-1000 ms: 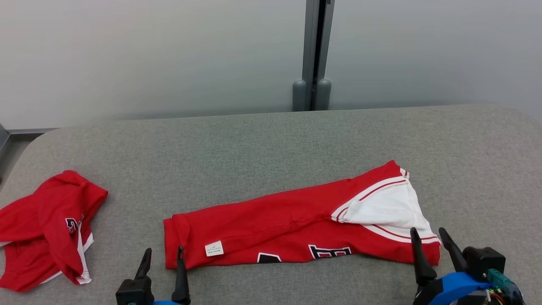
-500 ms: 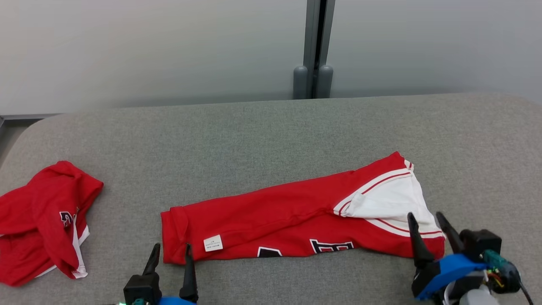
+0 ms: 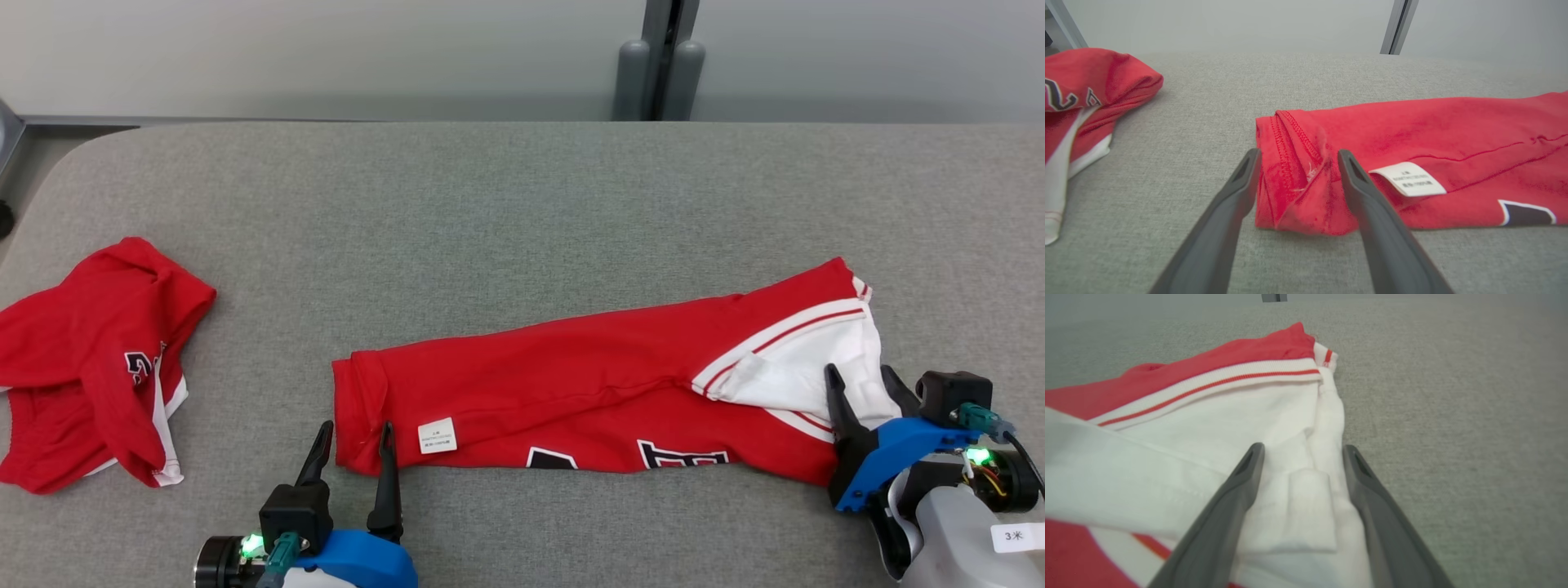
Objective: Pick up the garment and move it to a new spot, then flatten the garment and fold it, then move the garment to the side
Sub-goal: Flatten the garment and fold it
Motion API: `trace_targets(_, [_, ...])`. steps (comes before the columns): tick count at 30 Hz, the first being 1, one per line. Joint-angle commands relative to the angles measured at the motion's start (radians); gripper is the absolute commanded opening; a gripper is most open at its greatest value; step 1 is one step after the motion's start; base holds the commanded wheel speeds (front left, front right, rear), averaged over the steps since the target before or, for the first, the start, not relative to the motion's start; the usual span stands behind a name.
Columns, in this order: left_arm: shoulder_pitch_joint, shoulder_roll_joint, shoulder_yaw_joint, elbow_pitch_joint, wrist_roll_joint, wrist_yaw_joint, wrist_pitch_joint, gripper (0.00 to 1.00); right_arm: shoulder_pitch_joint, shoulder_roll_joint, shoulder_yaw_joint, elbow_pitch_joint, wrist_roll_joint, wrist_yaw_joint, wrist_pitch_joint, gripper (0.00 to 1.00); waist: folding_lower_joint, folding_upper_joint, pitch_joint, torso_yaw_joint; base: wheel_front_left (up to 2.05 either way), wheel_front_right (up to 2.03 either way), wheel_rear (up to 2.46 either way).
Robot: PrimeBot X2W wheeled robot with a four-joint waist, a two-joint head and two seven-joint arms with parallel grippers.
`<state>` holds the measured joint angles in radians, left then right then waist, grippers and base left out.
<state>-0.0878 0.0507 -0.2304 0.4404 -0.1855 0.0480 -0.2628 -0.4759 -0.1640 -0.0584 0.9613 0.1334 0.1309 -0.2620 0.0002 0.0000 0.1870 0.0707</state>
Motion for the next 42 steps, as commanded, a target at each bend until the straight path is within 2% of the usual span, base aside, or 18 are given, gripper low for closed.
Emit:
trace_targets(1, [-0.016,0.000,0.002,0.002,-0.004,0.005,-0.003,1.00,-0.018,0.002,0.004,0.036,0.016,0.000,0.000,1.00,-0.0002,0.0000,0.015,0.013,0.00,0.00,0.00])
trace_targets(9, [-0.026,0.000,0.008,0.007,0.000,0.007,-0.003,1.00,0.021,0.022,0.044,0.210,0.091,-0.001,0.021,1.00,-0.0002,0.0000,0.017,0.015,0.00,0.00,0.00])
trace_targets(10, [-0.026,-0.001,0.008,0.007,-0.001,0.006,-0.003,1.00,0.024,0.028,0.061,0.216,0.094,-0.001,0.021,0.98,-0.0002,0.0000,0.016,0.012,0.00,0.00,0.00])
trace_targets(11, [-0.024,-0.001,0.008,0.007,-0.001,0.008,-0.002,1.00,0.027,0.037,0.078,0.218,0.104,0.000,0.022,0.45,-0.0002,0.0000,0.015,0.008,0.00,0.00,0.00])
trace_targets(12, [-0.022,-0.001,0.009,0.006,-0.001,0.009,-0.003,1.00,0.029,0.044,0.094,0.213,0.116,0.001,0.021,0.00,-0.0002,0.0000,0.013,0.004,0.00,0.00,0.00])
trace_targets(14, [-0.019,0.000,0.013,0.009,0.002,0.007,-0.003,1.00,0.026,0.038,0.117,0.193,0.134,0.001,0.017,0.00,-0.0002,0.0000,0.009,-0.005,0.00,0.00,0.00])
trace_targets(17, [-0.015,0.000,0.011,0.015,0.007,-0.001,-0.003,1.00,0.016,-0.011,0.109,0.149,0.155,-0.001,0.008,0.00,-0.0002,0.0000,-0.003,-0.015,0.00,0.00,0.00])
trace_targets(23, [0.003,0.000,0.006,0.024,-0.003,-0.003,-0.003,1.00,0.044,-0.078,0.002,-0.011,0.150,-0.001,-0.002,0.00,-0.0002,0.0000,-0.040,-0.031,0.00,0.00,0.00])
trace_targets(26, [0.018,0.000,0.006,0.028,-0.007,-0.004,-0.003,1.00,0.074,-0.091,-0.054,-0.082,0.123,0.000,-0.002,0.00,-0.0002,0.0000,-0.056,-0.037,0.00,0.00,0.00])
trace_targets(30, [0.026,0.000,0.002,0.027,-0.012,-0.009,-0.003,1.00,0.097,-0.057,-0.073,-0.209,0.096,0.000,-0.002,0.00,-0.0002,0.0000,-0.065,-0.041,0.00,0.00,0.00])
trace_targets(31, [0.026,0.000,0.002,0.027,-0.012,-0.009,-0.003,1.00,0.097,-0.057,-0.073,-0.209,0.096,0.000,-0.002,0.00,-0.0002,0.0000,-0.065,-0.041,0.00,0.00,0.00])
trace_targets(35, [0.023,0.000,-0.008,0.030,-0.015,-0.011,-0.003,1.00,0.114,-0.013,-0.017,-0.324,0.106,0.000,-0.002,0.00,-0.0002,0.0000,-0.067,-0.033,0.00,0.00,0.00])
trace_targets(42, [0.017,0.000,-0.034,0.030,-0.021,-0.020,-0.003,1.00,0.134,0.041,0.173,-0.435,0.170,0.000,-0.002,0.00,-0.0002,0.0000,-0.073,0.031,0.00,0.00,0.00])
